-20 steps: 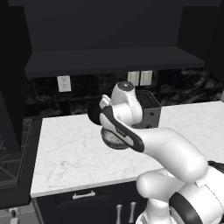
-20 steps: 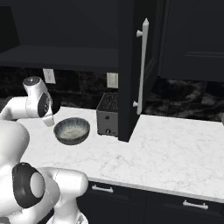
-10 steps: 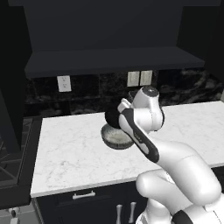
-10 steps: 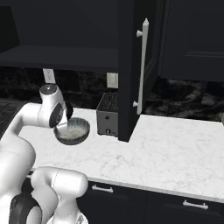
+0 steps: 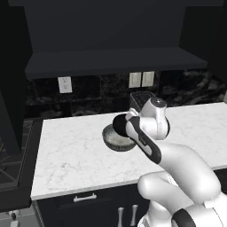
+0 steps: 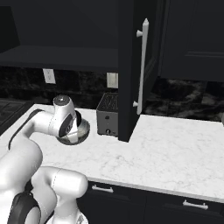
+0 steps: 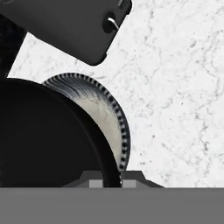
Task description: Pick up the bowls on the counter and stack them on top of one another in the open cabinet. Place the smaller bowl on top of the larger bowl.
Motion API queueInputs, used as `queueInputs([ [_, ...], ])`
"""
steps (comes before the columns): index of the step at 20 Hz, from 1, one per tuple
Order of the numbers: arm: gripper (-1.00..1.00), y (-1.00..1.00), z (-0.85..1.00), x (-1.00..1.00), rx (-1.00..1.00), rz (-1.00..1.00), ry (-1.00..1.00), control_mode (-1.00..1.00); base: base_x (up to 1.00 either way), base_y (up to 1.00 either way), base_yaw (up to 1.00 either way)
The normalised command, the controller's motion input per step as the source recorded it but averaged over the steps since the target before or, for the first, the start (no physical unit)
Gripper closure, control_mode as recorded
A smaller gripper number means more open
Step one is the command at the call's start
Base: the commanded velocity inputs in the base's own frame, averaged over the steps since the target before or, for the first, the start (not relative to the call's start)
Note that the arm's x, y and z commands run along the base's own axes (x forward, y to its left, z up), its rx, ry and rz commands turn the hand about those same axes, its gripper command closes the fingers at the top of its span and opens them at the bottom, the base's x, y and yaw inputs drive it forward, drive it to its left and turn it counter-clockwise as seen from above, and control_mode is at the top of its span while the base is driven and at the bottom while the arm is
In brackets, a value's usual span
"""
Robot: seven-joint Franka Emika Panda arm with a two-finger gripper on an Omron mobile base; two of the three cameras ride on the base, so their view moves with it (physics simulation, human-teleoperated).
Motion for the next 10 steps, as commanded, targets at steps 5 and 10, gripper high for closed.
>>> queueInputs([
  [5, 1.00, 0.01, -0.37, 0.28, -0.01, 0.00, 0.05, -1.00, 0.00, 0.00, 0.00],
  [10, 1.00, 0.00, -0.28, 0.44, 0.00, 0.00, 0.09, -1.00, 0.00, 0.00, 0.00],
])
